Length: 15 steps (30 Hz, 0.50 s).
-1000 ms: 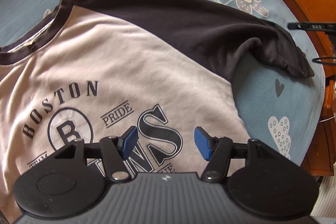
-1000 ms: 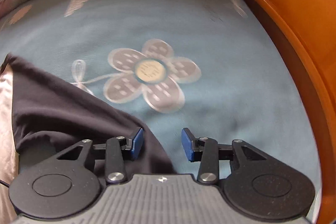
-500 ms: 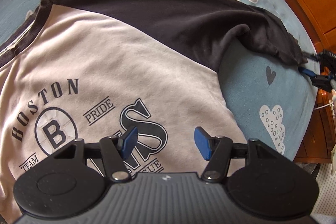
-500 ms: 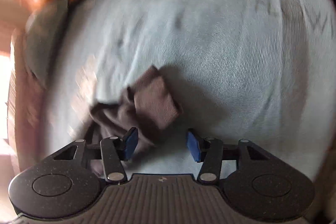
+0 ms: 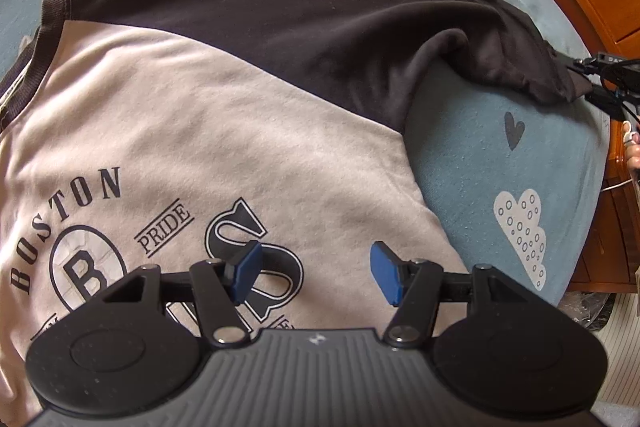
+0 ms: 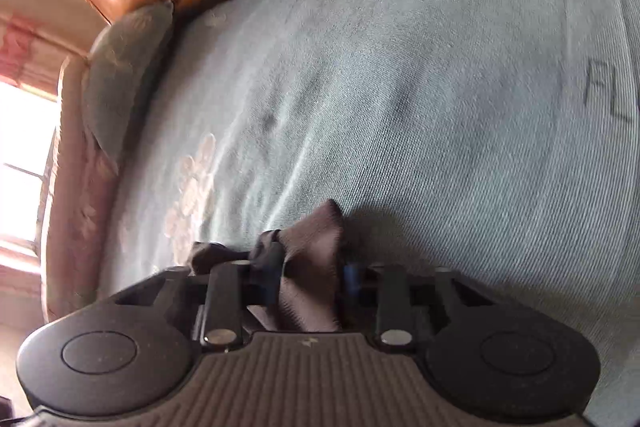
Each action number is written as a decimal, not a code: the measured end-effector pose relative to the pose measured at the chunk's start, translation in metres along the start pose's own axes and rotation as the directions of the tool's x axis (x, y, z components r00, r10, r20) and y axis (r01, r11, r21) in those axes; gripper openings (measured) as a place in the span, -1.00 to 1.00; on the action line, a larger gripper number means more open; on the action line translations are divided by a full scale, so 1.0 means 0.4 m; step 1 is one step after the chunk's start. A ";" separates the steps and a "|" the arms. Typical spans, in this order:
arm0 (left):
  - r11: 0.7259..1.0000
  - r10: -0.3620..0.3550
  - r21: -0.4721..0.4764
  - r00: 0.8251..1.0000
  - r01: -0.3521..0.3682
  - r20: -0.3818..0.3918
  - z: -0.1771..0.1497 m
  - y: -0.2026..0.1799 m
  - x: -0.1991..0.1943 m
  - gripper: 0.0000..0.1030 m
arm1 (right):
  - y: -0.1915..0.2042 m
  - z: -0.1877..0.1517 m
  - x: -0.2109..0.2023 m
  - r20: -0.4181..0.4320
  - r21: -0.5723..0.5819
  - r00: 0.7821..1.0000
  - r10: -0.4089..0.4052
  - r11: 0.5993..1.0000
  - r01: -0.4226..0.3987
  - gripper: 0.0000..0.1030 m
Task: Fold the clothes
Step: 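Pull the sleeve straight away from the body and open the right gripper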
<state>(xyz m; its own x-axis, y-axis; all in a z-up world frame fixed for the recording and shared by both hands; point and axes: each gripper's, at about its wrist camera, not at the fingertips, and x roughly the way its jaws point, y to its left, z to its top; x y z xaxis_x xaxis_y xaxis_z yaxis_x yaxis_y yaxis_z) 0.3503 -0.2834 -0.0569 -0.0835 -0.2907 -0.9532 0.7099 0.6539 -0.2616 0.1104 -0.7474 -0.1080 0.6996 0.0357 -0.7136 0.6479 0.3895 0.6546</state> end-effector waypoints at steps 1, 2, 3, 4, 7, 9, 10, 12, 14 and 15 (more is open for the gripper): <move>1.000 -0.001 0.001 1.000 0.001 0.000 0.000 0.001 -0.002 0.16 | 0.015 0.017 -0.006 -0.013 -0.040 1.000 -0.027 0.999 0.026 -0.74; 1.000 -0.001 0.002 1.000 0.001 0.000 0.000 0.003 -0.004 0.16 | 0.037 0.028 -0.009 -0.013 -0.082 0.999 -0.034 0.996 0.033 -0.74; 1.000 0.002 0.004 1.000 -0.002 -0.001 -0.001 0.004 -0.005 0.16 | 0.058 0.042 -0.016 -0.008 -0.109 0.999 -0.034 0.993 0.033 -0.75; 1.000 0.007 0.008 1.000 -0.007 -0.003 -0.001 0.006 -0.007 0.16 | 0.078 0.056 -0.023 -0.002 -0.137 0.999 -0.036 0.990 0.035 -0.75; 1.000 0.018 0.012 1.000 -0.018 -0.005 0.002 0.014 -0.011 0.16 | 0.132 0.135 -0.044 0.035 -0.238 0.997 -0.065 0.969 0.072 -0.76; 1.000 0.020 0.010 1.000 -0.020 -0.002 0.004 0.018 -0.015 0.16 | 0.156 0.197 -0.056 0.059 -0.289 0.995 -0.084 0.952 0.098 -0.76; 1.000 0.020 0.008 1.000 -0.020 0.001 0.005 0.020 -0.016 0.16 | 0.171 0.222 -0.053 0.065 -0.315 0.993 -0.096 0.943 0.112 -0.77; 1.000 0.017 0.004 1.000 -0.017 0.007 0.005 0.021 -0.018 0.16 | 0.189 0.260 -0.050 0.070 -0.358 0.990 -0.120 0.923 0.137 -0.77; 1.000 0.011 -0.001 1.000 -0.011 0.014 0.005 0.022 -0.020 0.16 | 0.205 0.286 -0.030 0.063 -0.394 0.986 -0.157 0.903 0.169 -0.77; 1.000 0.009 -0.003 1.000 -0.008 0.017 0.004 0.023 -0.021 0.16 | 0.202 0.288 -0.020 0.062 -0.396 0.980 -0.191 0.897 0.199 -0.76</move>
<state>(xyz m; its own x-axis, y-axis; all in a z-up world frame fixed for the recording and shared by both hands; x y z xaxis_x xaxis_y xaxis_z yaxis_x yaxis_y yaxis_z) 0.3586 -0.2763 -0.0510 -0.0654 -0.2971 -0.9526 0.7082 0.6587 -0.2541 0.1919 -0.8223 -0.0208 0.5806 -0.0960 -0.8085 0.6010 0.7205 0.3460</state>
